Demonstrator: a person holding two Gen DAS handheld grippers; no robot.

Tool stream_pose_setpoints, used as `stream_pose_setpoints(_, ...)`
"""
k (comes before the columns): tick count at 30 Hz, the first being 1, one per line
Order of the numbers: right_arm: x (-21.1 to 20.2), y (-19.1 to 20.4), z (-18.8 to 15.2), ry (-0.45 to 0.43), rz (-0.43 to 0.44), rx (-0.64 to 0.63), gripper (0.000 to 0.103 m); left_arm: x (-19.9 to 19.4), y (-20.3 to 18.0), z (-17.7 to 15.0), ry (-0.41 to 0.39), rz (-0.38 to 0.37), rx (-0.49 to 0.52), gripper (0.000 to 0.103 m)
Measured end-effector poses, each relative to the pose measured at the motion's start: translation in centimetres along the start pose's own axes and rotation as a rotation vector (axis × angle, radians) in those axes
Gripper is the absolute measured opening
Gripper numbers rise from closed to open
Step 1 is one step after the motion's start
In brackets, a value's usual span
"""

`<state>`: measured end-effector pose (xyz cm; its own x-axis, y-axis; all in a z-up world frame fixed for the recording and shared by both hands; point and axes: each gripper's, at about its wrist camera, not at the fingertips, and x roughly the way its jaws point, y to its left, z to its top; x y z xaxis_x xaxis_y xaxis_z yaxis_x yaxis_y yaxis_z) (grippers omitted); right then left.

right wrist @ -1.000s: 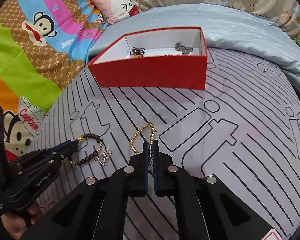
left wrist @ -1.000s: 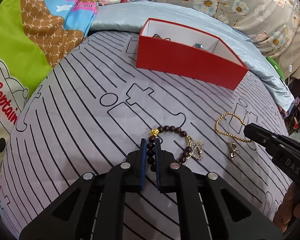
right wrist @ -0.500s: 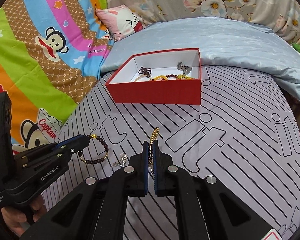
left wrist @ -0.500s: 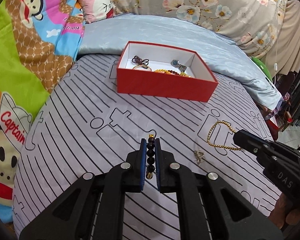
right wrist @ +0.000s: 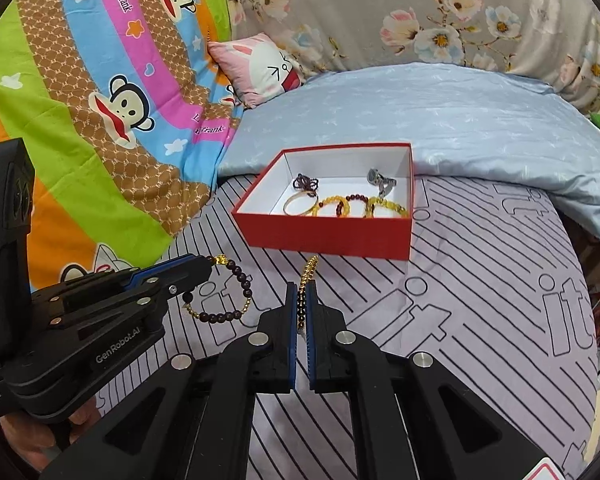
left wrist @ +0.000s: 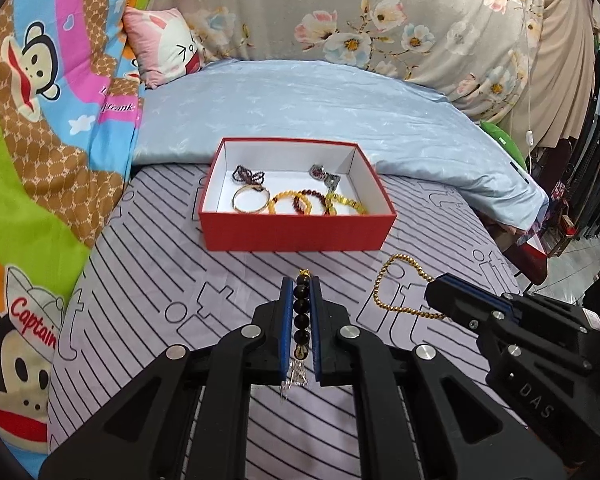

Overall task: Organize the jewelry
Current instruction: 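Carry the dark bracelet and gold chain into the red box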

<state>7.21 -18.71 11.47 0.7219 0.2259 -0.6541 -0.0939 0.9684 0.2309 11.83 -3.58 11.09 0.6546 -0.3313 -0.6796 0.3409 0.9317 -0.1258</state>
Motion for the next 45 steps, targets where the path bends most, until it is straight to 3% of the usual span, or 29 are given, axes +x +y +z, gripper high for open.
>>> stream_pose_setpoints(12, 2.1, -1.3, 5.9, -0.068, -0.024, -0.016, 0.004, 1.6, 0.7, 6.6, -0.096, 0.009, 0.021, 0.008)
stream_pose_setpoints(22, 6.9, -2.3, 10.8, -0.091, -0.05, -0.028, 0.004, 6.4, 1.1, 11.8, -0.128, 0.05, 0.043, 0.008)
stream_pose_setpoints(34, 13.2, -4.3, 13.0, -0.043, -0.077, 0.011, 0.004, 13.7, 1.7, 13.2, -0.056, 0.082, 0.03, 0.008)
stream_pose_setpoints(45, 16.5, -5.2, 13.0, -0.005, -0.091, 0.014, 0.004, 16.8, 2.2, 13.3, -0.029, 0.09, 0.015, 0.008)
